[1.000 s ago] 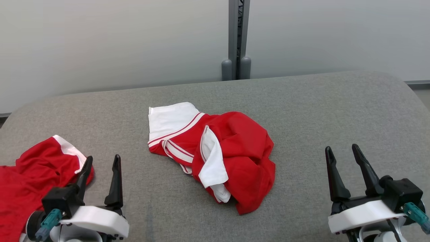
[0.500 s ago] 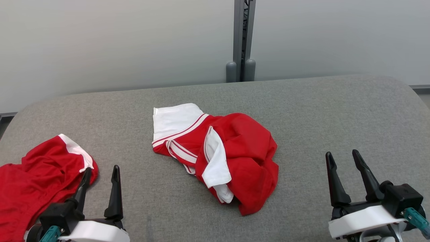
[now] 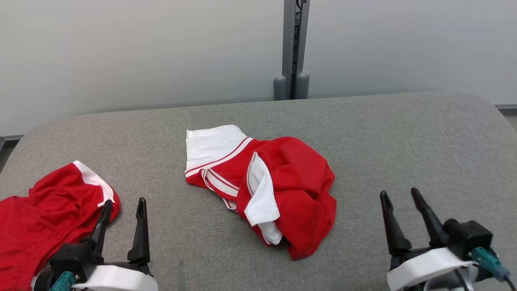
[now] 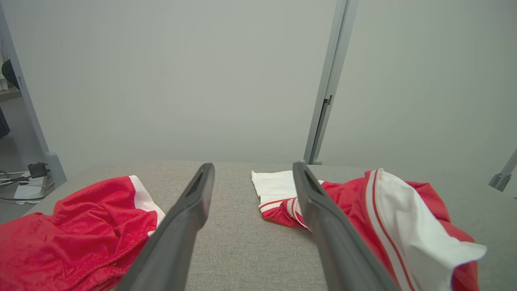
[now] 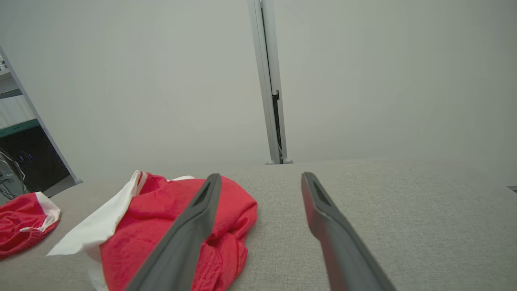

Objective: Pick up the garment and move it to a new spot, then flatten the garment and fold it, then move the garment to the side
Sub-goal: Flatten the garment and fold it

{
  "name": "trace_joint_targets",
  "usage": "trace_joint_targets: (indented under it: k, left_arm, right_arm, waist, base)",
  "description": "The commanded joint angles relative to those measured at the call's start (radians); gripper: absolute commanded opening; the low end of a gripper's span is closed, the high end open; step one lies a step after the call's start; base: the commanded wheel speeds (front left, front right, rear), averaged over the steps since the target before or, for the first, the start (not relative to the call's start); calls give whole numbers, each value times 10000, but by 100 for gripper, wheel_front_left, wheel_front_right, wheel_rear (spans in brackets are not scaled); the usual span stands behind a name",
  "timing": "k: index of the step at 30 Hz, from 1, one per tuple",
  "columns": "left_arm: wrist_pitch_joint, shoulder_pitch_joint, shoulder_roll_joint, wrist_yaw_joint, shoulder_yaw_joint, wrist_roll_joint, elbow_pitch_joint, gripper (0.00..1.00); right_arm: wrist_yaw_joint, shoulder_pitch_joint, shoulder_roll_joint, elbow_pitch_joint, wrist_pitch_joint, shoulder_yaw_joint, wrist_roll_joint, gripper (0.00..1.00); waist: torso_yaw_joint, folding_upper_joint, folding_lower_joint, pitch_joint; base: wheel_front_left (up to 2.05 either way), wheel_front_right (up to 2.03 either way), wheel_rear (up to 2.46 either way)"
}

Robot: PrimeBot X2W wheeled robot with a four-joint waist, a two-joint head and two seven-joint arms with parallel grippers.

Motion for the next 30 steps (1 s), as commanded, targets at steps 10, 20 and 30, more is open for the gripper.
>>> trace_joint_targets:
  k: [10, 20, 30]
  left_arm:
    - [-20, -64, -121, -109, 62, 102, 33, 100]
    - [-8, -28, -128, -212, 56, 99, 141, 100]
    - [19, -328, -71, -363, 39, 21, 275, 100]
  right_arm:
    - [19, -248, -376, 1031, 2098, 1393, 1225, 100]
    - [19, -352, -270, 2156, 3963, 1461, 2008, 100]
    - [19, -654, -15, 2966, 4516, 855, 2140, 100]
  waist:
    - [554, 0, 0, -27]
    - [1634, 0, 0, 43]
    - [2457, 0, 0, 559]
  base:
    - [0, 0, 0]
    - [0, 0, 0]
    - [0, 0, 0]
